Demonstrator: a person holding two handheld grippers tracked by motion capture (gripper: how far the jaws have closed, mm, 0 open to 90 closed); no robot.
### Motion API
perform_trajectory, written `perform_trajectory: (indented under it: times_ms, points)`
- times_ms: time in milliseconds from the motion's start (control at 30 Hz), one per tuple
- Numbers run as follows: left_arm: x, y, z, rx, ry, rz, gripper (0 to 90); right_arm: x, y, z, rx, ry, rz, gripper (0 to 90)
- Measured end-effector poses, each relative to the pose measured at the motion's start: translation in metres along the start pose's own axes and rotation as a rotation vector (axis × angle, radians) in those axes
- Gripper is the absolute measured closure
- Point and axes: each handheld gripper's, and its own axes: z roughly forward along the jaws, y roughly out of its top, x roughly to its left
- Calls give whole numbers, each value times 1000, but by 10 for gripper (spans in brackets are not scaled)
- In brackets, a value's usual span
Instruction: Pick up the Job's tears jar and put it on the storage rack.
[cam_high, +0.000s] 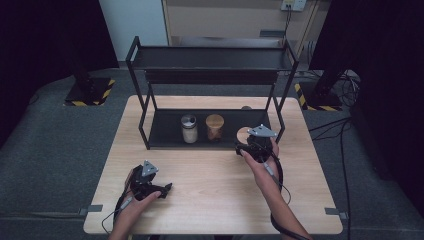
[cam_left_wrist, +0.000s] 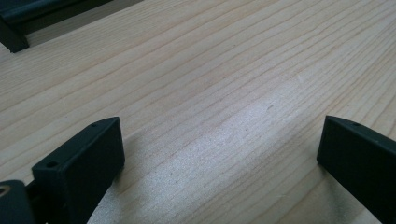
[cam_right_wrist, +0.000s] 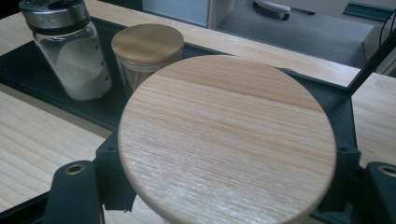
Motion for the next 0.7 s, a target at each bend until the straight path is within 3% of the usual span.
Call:
perform_trajectory:
  times_ms: [433, 700]
  points:
    - [-2, 0, 0, -1, 6, -4, 0, -1, 23, 15, 8, -14, -19, 261]
    - [-2, 1, 0, 1, 3, -3, 0, -2, 21, 22, 5, -25, -6, 261]
